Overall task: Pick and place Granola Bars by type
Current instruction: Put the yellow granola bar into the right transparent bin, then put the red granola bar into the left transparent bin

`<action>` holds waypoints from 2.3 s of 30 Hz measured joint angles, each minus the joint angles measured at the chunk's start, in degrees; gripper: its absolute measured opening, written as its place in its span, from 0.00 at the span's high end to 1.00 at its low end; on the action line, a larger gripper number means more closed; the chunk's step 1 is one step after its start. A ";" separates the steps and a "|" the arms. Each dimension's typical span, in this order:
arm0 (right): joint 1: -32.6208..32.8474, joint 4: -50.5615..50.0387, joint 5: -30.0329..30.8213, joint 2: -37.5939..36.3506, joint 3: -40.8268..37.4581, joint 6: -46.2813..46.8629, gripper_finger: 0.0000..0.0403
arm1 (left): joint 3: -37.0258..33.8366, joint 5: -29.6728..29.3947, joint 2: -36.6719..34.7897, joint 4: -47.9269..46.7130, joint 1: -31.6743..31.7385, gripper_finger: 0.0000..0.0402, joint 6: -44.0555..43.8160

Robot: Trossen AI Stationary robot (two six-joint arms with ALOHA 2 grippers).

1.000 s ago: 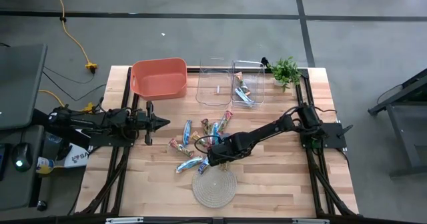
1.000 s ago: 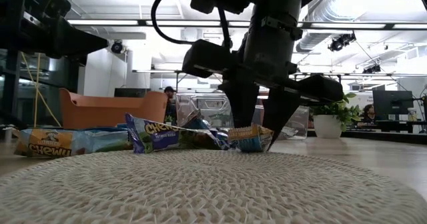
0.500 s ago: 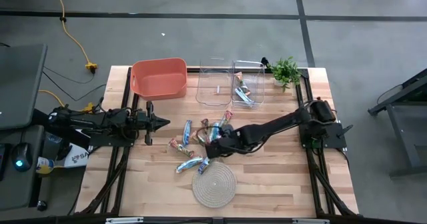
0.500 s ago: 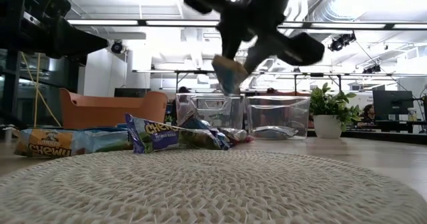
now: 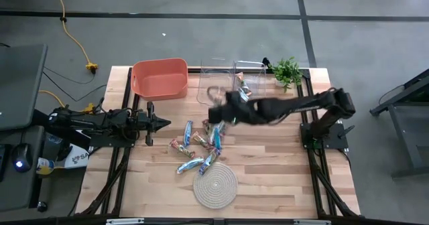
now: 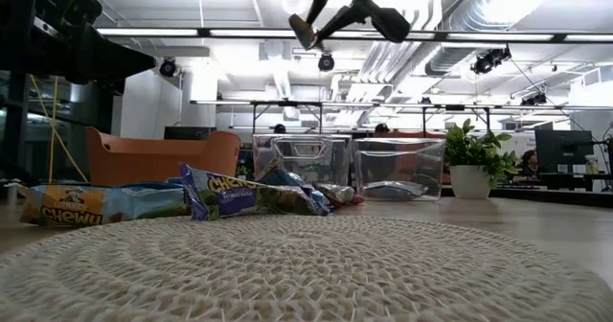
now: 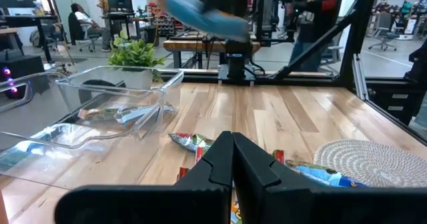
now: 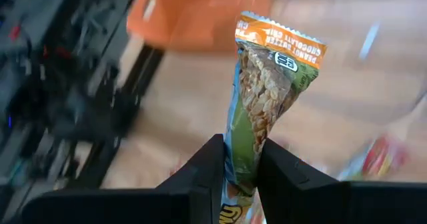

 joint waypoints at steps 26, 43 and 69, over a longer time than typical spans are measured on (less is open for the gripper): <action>-38.78 -15.14 -15.64 1.04 -5.00 -38.74 0.85 | 0.00 0.00 -0.01 -0.01 0.00 1.00 0.00; -40.90 -4.26 -27.06 1.26 -18.18 -42.65 0.78 | 0.01 0.00 -0.01 -0.01 0.01 1.00 -0.01; -32.75 2.32 -35.28 -0.80 -0.23 -42.55 0.53 | 0.00 0.00 -0.01 0.00 0.02 1.00 0.00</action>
